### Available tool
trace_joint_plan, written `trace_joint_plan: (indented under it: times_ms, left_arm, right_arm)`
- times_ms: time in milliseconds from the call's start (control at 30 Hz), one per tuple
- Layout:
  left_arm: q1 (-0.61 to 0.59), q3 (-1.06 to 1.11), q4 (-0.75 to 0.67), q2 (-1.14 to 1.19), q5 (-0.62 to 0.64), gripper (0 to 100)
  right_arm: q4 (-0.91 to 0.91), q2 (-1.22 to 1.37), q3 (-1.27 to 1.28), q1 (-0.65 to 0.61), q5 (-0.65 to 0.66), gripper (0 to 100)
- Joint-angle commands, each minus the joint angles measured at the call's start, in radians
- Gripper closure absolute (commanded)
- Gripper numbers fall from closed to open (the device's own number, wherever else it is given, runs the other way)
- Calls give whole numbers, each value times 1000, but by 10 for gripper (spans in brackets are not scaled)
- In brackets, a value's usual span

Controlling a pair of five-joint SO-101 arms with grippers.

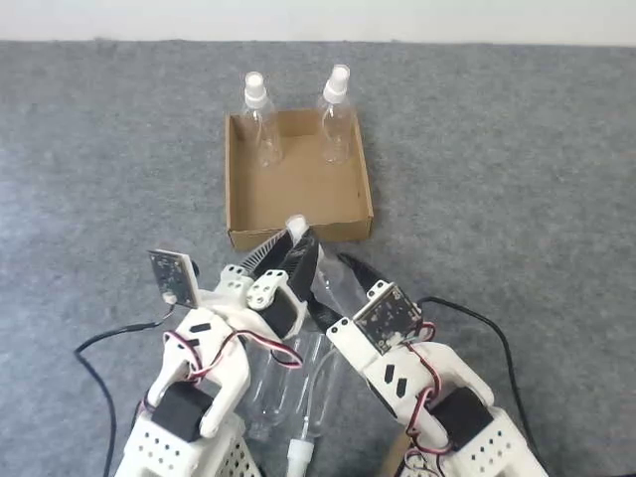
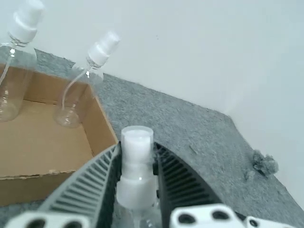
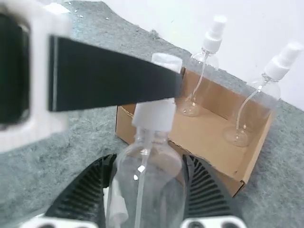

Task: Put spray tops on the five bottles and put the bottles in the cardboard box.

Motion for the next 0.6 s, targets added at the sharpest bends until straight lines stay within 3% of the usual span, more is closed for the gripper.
trace_joint_plan:
  times_ms: [0,200,467,567]
  left_arm:
    - [-29,-25,14,-14,-3,927]
    - [-26,-127,190,-14,91,707]
    - [-31,-236,311,-14,132,701]
    - [-86,-262,322,-14,141,702]
  right_arm:
    - [-28,-21,-100,61,-20,993]
    - [-27,-21,-98,65,-20,993]
    - [-27,-21,-98,68,-14,993]
    - [-27,-21,-97,68,-14,993]
